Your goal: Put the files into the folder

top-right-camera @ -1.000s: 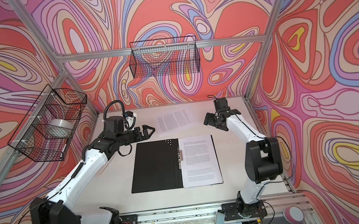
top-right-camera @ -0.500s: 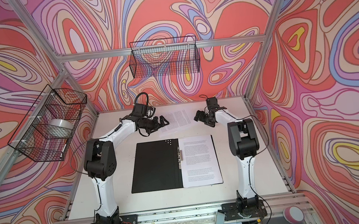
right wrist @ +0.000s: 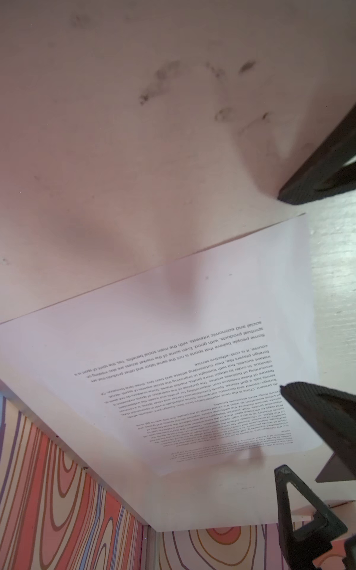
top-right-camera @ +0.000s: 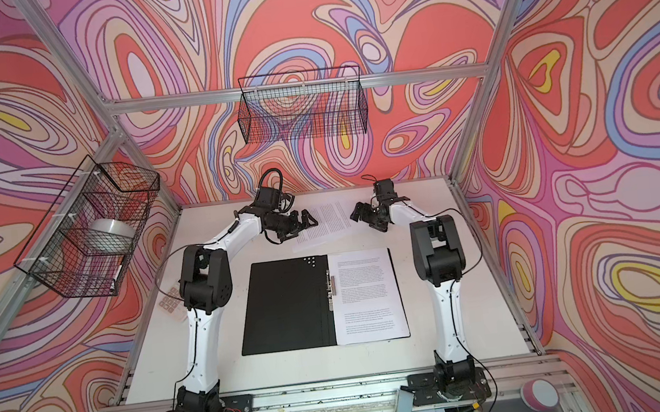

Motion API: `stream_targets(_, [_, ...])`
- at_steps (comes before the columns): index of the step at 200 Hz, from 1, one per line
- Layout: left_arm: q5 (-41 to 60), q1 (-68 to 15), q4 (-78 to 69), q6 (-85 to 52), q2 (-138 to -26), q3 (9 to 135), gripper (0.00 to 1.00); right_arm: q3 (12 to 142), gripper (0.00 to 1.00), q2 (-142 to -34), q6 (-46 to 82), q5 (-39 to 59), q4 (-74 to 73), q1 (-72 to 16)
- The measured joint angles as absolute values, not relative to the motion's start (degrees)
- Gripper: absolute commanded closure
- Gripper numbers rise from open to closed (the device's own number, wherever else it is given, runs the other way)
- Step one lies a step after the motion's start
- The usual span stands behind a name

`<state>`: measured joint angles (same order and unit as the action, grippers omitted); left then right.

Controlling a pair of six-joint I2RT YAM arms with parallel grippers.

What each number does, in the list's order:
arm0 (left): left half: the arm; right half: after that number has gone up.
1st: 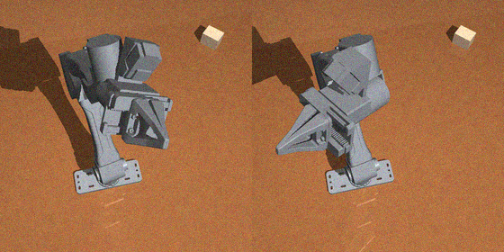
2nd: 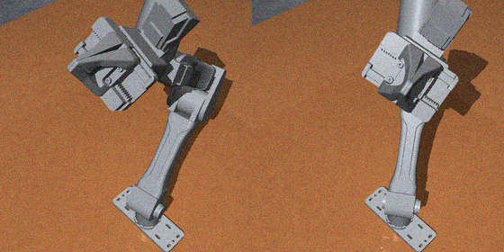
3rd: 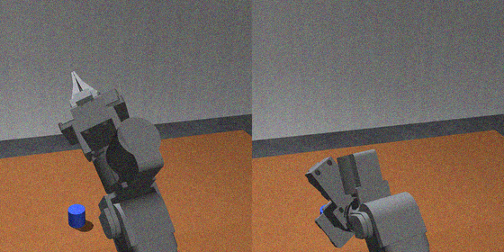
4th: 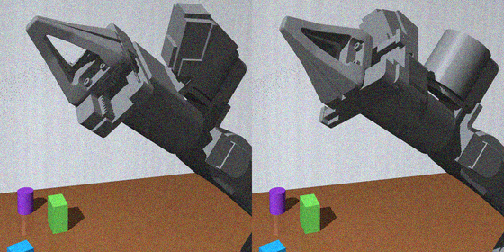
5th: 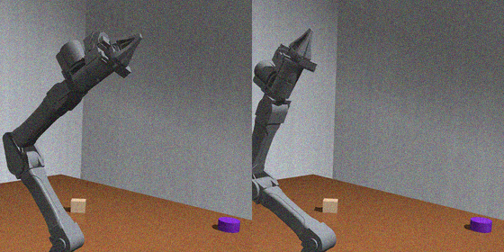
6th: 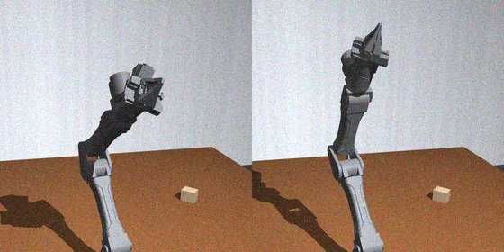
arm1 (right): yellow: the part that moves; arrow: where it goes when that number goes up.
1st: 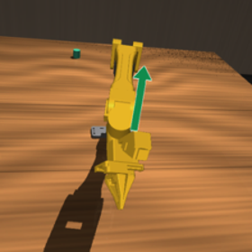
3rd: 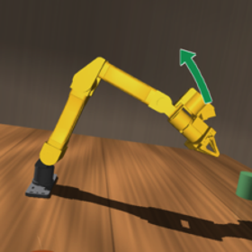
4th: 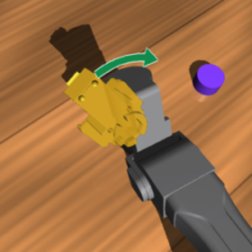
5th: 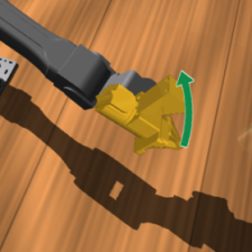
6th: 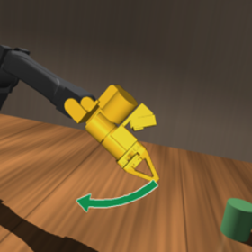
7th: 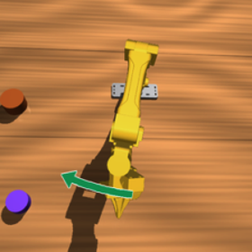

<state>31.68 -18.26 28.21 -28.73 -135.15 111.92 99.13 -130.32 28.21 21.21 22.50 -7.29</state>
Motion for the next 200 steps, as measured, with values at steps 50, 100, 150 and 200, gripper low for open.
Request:
stream_targets(50, [32.9,-18.0,29.2,-27.8,-137.0,112.3,0.0,100.3,0.05,-131.0,28.8,21.2,23.4,-7.9])
stream_targets(100, [34.9,-18.2,26.8,-27.6,-136.6,110.1,0.0,104.6,0.05,-133.7,30.4,21.3,24.4,-8.1])
stream_targets(150, [36.1,-20.4,23.5,-28.3,-135.4,107.0,0.0,106.1,0.02,-134.9,34.7,24.6,22.9,-8.7])
stream_targets(200, [36.0,-21.4,22.4,-30.9,-135.3,106.7,0.0,102.9,0.02,-134.9,43.3,29.8,14.6,-9.5])
